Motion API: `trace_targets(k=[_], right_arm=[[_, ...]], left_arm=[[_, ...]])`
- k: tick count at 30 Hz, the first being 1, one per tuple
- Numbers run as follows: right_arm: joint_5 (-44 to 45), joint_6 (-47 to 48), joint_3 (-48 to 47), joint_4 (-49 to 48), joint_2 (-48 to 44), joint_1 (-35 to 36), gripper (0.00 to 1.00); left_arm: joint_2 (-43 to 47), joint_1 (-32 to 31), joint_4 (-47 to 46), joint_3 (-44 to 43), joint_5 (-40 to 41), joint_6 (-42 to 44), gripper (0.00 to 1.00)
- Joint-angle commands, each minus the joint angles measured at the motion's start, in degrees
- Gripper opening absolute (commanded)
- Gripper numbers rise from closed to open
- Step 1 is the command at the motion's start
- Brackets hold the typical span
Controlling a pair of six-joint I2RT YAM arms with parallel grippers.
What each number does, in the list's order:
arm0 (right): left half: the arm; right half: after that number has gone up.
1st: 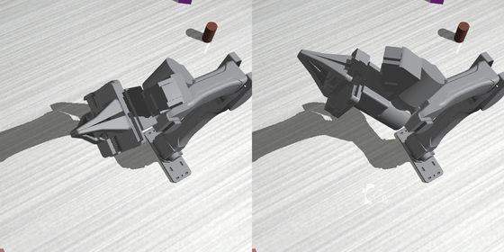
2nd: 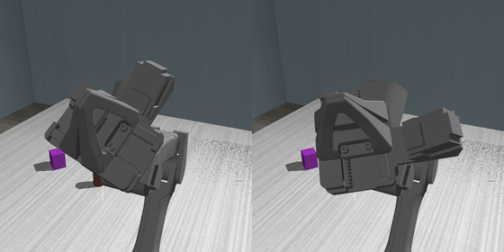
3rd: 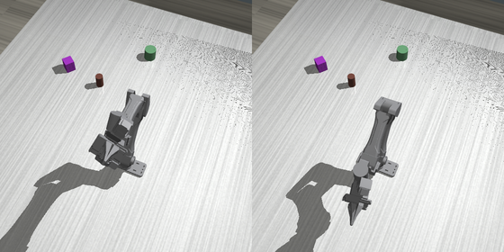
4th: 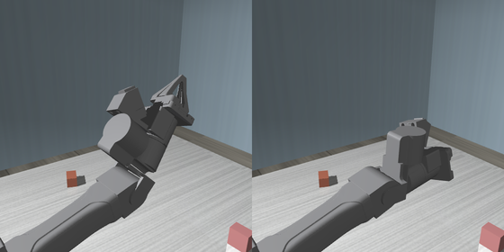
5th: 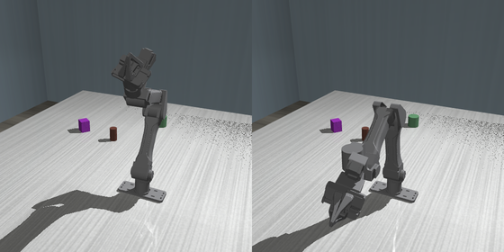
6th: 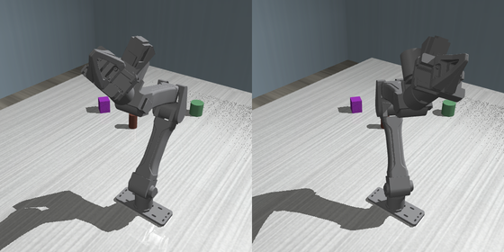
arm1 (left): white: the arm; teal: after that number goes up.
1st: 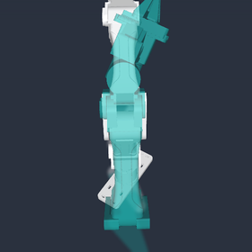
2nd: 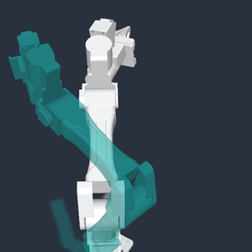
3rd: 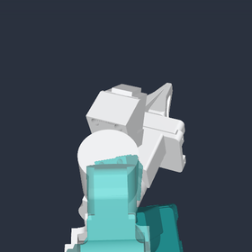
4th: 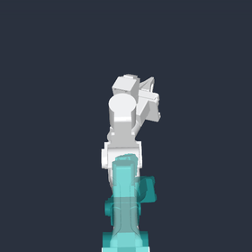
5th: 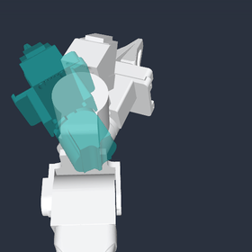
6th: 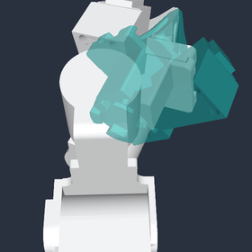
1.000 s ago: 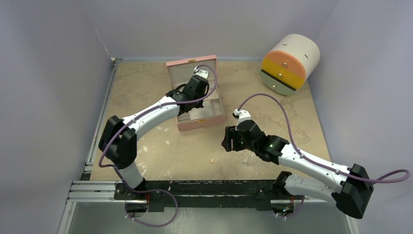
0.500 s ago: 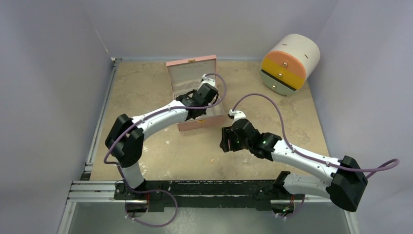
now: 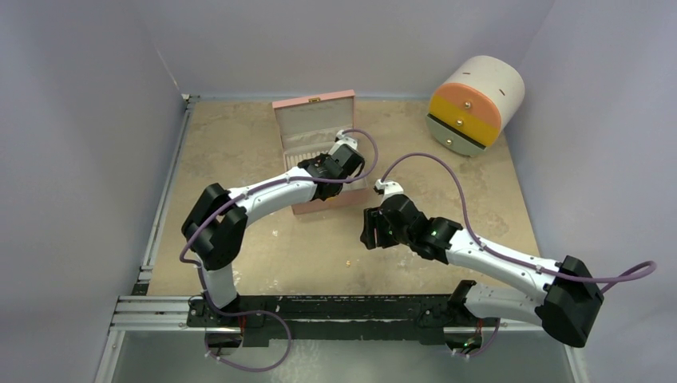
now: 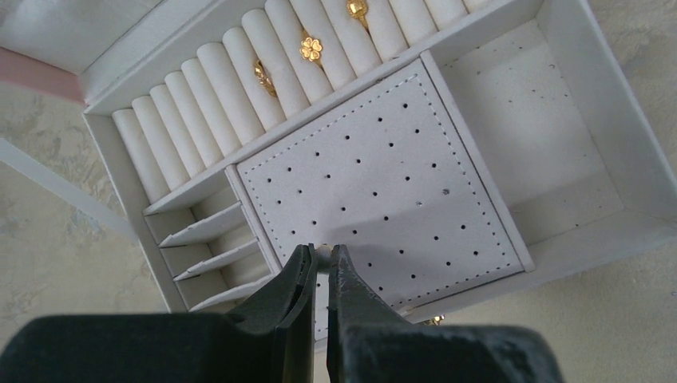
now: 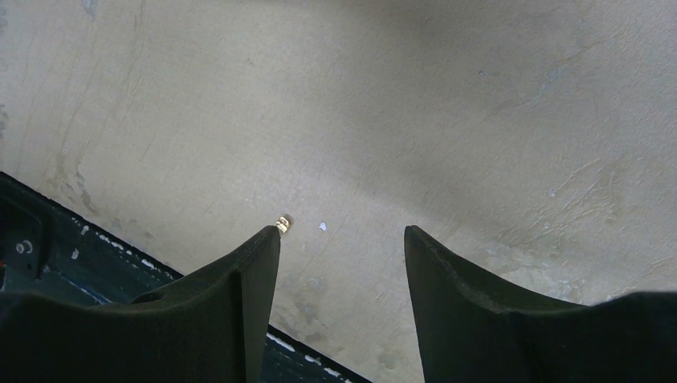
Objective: Organize the mixed jewelry
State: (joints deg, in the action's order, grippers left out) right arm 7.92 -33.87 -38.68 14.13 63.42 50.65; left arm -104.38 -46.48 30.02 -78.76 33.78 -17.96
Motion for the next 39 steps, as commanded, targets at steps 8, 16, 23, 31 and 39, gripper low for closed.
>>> trace_targets(k=[8,16,23,31,39], right_arm=[[0.35,-0.53,-2.18,-0.08,-1.95,-0.12,0.61],[-0.02,-0.44,-2.04,-0.59,-1.61,-0.14,0.61],[-0.36,-0.67,-1.95,-0.68,-1.64,-0.14,0.61],[-0.46,-0.65,-2.01,-0.77,-1.68,-0.13,0.61],[-0.55,-0.59,-1.92,-0.95,-1.46,-0.14,0.61]], left_arm=[[-1.07,0.19,1.51,-1.82,4.43,-0.33,0.0],[-0.48,2.06,1.37,-1.77,1.93,-0.85,0.0],[-0.57,2.12,1.79,-1.77,1.63,-0.79,0.0],[-0.17,3.04,2.06,-1.81,1.41,-0.77,0.0],[0.41,3.27,2.49,-1.82,0.94,-0.77,0.0]])
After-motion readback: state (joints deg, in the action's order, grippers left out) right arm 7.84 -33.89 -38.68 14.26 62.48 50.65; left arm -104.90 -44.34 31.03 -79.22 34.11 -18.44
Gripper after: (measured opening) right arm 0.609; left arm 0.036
